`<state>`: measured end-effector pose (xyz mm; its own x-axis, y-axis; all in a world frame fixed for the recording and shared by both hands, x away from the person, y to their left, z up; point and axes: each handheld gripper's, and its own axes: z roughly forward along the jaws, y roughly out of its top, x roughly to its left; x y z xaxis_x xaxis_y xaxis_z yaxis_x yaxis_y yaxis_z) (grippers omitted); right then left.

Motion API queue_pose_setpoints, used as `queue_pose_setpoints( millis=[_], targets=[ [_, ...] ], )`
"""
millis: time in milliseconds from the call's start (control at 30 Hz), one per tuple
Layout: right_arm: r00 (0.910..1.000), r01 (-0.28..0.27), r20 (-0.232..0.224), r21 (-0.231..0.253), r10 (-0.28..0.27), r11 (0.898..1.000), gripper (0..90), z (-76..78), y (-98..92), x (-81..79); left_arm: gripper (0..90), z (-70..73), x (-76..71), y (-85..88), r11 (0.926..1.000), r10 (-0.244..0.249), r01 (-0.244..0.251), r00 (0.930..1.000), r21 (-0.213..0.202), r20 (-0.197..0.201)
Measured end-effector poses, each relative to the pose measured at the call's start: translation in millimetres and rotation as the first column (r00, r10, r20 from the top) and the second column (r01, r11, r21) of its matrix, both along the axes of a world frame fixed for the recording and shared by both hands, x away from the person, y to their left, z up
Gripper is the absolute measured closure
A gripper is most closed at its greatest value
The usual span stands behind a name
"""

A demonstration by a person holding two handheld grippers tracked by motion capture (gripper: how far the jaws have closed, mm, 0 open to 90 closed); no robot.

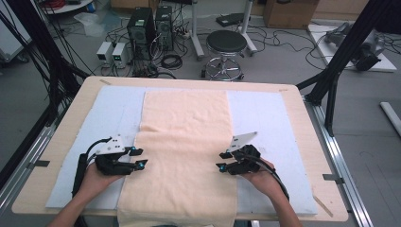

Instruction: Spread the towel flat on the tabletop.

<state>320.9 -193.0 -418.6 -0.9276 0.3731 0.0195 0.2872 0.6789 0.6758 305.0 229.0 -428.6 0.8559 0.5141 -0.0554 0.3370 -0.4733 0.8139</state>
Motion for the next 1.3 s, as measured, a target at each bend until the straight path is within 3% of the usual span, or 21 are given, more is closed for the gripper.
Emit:
queue_pose_setpoints(
  millis=[67, 100, 133, 167, 200, 300, 367, 467, 600, 667, 700, 767, 800, 933, 1100, 1233, 1300],
  targets=[
    [0.9995, 0.001, -0.030, -0.038, -0.002, 0.999, 60.5, -12.3, 3.6, 5.8, 54.9, -10.3, 5.6, -2.6, 0.9987, -0.020, 0.022, 0.9981, 0.046, -0.058],
    [0.9993, 0.006, -0.036, -0.007, -0.007, 1.000, 65.5, -15.2, 2.4, 6.3, 58.1, -14.8, 5.4, -4.2, 0.9979, -0.028, 0.031, 0.9975, 0.056, -0.065],
    [0.9992, 0.016, -0.037, 0.007, -0.015, 1.000, 68.8, -16.0, 0.7, 6.9, 60.8, -15.9, 2.3, -4.2, 0.9980, -0.022, 0.024, 0.9994, 0.059, -0.027],
    [0.9992, 0.015, -0.036, 0.017, -0.015, 1.000, 75.4, -16.9, -0.7, 7.3, 67.7, -15.9, 1.0, -4.3, 0.9979, -0.024, 0.025, 0.9996, 0.059, -0.017],
    [0.9991, 0.015, -0.039, 0.018, -0.014, 1.000, 81.0, -16.7, -1.3, 6.3, 74.5, -15.3, 0.7, -4.3, 0.9979, -0.021, 0.023, 0.9994, 0.061, -0.028],
    [0.9997, -0.005, -0.025, 0.010, 0.005, 1.000, 86.0, -15.2, 0.0, 3.8, 85.0, -10.3, -2.9, -5.8, 0.9973, -0.008, 0.011, 0.9986, 0.072, -0.052],
    [0.9991, -0.023, -0.037, 0.018, 0.023, 1.000, 86.3, -12.1, 0.7, -0.9, 85.8, -4.7, -11.2, -5.6, 0.9966, -0.021, 0.023, 0.9994, 0.079, -0.029],
    [0.9982, -0.058, -0.014, 0.030, 0.058, 0.998, 86.5, -1.0, 1.7, -18.2, 86.0, 7.6, -30.4, -2.8, 0.9970, -0.042, 0.042, 0.9991, 0.065, 0.003],
    [0.9939, -0.107, 0.035, 0.074, 0.104, 0.991, 86.5, 18.1, -3.8, -49.4, 86.0, 23.2, -67.0, 6.5, 0.9959, -0.083, 0.082, 0.9961, 0.036, 0.027],
    [0.9908, -0.134, 0.034, 0.099, 0.131, 0.986, 85.1, 24.6, -6.8, -65.8, 85.6, 27.6, -86.2, 10.9, 0.9928, -0.118, 0.117, 0.9928, 0.022, 0.021],
    [0.9894, -0.145, 0.024, 0.111, 0.143, 0.983, 79.9, 27.1, -7.8, -73.2, 84.7, 28.8, -95.2, 12.8, 0.9919, -0.126, 0.126, 0.9917, 0.017, 0.027],
    [0.9877, -0.156, 0.019, 0.129, 0.155, 0.979, 75.0, 31.8, -10.0, -84.9, 74.0, 30.0, -105.8, 17.5, 0.9932, -0.116, 0.116, 0.9926, 0.012, 0.034],
    [0.9870, -0.159, 0.040, 0.131, 0.155, 0.979, 73.6, 34.0, -11.4, -88.6, 70.9, 29.6, -106.4, 20.7, 0.9932, -0.117, 0.116, 0.9928, 0.009, 0.028],
    [0.9937, -0.098, 0.066, 0.112, 0.091, 0.989, 69.0, 37.0, -16.5, -80.5, 66.8, 24.4, -93.2, 26.0, 0.9979, -0.065, 0.065, 0.9979, -0.006, 0.007],
    [0.9975, -0.017, 0.070, 0.038, 0.014, 0.999, 62.2, 20.9, -12.5, -44.5, 57.4, 18.5, -56.1, 13.3, 0.9998, -0.013, 0.013, 0.9996, 0.018, 0.024],
    [0.9972, 0.057, 0.048, -0.007, -0.057, 0.998, 60.7, 3.8, -10.9, -13.0, 54.9, 8.4, -14.8, 3.1, 0.9966, 0.069, -0.068, 0.9975, 0.045, -0.017],
    [0.9953, 0.084, 0.049, 0.002, -0.084, 0.996, 60.8, 0.3, -12.5, -3.3, 54.6, 2.2, -1.0, 1.0, 0.9946, 0.093, -0.091, 0.9941, 0.050, -0.054]
  ],
)
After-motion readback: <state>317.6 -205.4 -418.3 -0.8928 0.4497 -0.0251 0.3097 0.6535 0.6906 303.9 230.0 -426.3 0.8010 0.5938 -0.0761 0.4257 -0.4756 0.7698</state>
